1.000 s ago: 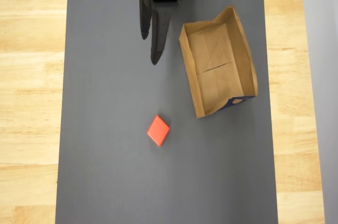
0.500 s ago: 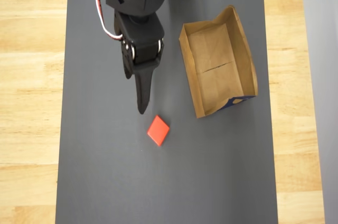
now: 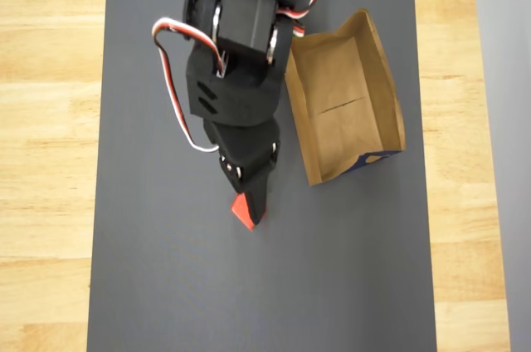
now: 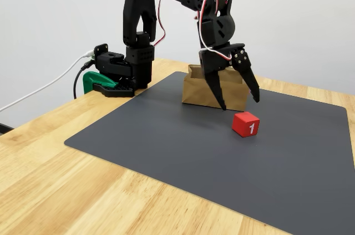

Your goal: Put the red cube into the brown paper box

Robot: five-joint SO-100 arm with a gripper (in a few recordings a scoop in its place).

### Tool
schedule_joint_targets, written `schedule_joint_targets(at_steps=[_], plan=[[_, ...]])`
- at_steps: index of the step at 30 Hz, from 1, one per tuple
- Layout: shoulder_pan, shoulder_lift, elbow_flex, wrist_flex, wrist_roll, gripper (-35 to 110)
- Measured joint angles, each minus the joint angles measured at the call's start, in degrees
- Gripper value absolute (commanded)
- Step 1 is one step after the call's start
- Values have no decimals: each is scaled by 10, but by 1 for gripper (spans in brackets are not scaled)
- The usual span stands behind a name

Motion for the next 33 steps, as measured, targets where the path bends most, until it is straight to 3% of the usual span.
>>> schedule_joint_targets(at_steps=[14, 27, 33], plan=[[-4, -142, -137, 33, -11, 30], [-30, -192, -153, 41, -52, 27], [-25, -215, -179, 44, -54, 8]])
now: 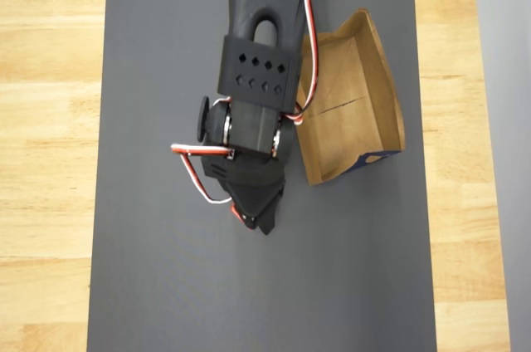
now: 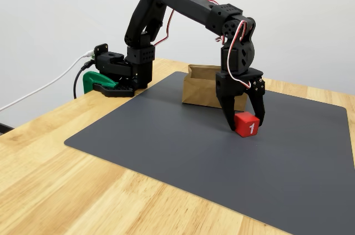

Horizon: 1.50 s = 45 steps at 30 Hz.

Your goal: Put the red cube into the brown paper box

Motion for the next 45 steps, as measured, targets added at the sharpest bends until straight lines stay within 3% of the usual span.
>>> schedule_joint_targets(at_steps=[12, 24, 29, 37, 45], plan=[[-3, 27, 27, 6, 39, 3], [-41, 337, 279, -107, 147, 0], [-107, 498, 380, -129, 183, 0], [-223, 724, 533, -106, 163, 0], [-250, 763, 598, -83, 138, 1]])
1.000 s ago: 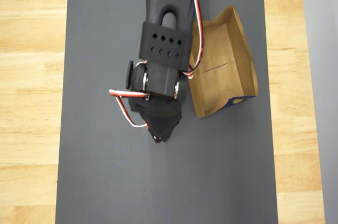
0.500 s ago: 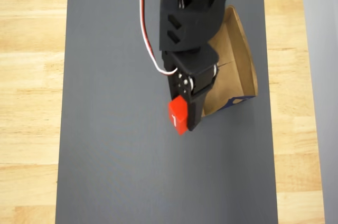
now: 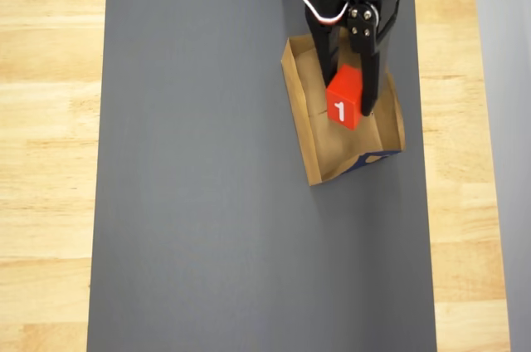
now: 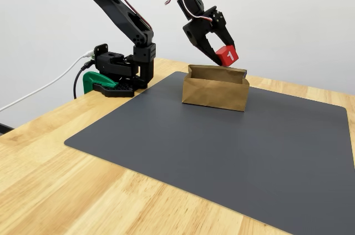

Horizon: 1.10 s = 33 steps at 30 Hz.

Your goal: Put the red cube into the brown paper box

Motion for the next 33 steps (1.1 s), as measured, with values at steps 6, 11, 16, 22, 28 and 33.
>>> schedule_joint_targets(at_steps=[6, 11, 16, 22, 28, 33], plan=[[6, 0, 12, 16, -11, 17], [4, 0, 29, 16, -14, 21], [4, 0, 29, 16, -14, 27], [11, 13, 29, 13, -11, 18], [83, 120, 48, 1, 36, 0], [134, 236, 108, -70, 185, 0]])
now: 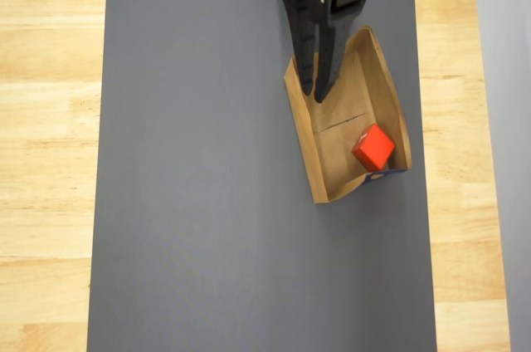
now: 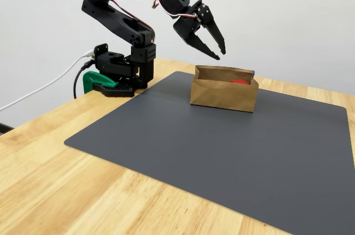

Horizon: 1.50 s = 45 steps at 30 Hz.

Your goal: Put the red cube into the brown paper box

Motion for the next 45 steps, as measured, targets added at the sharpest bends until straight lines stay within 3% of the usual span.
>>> schedule_joint_targets(at_steps=[7, 17, 45], plan=[[24, 181, 54, 113, 83, 0], [32, 198, 102, 163, 132, 0], [39, 197, 120, 175, 144, 0]])
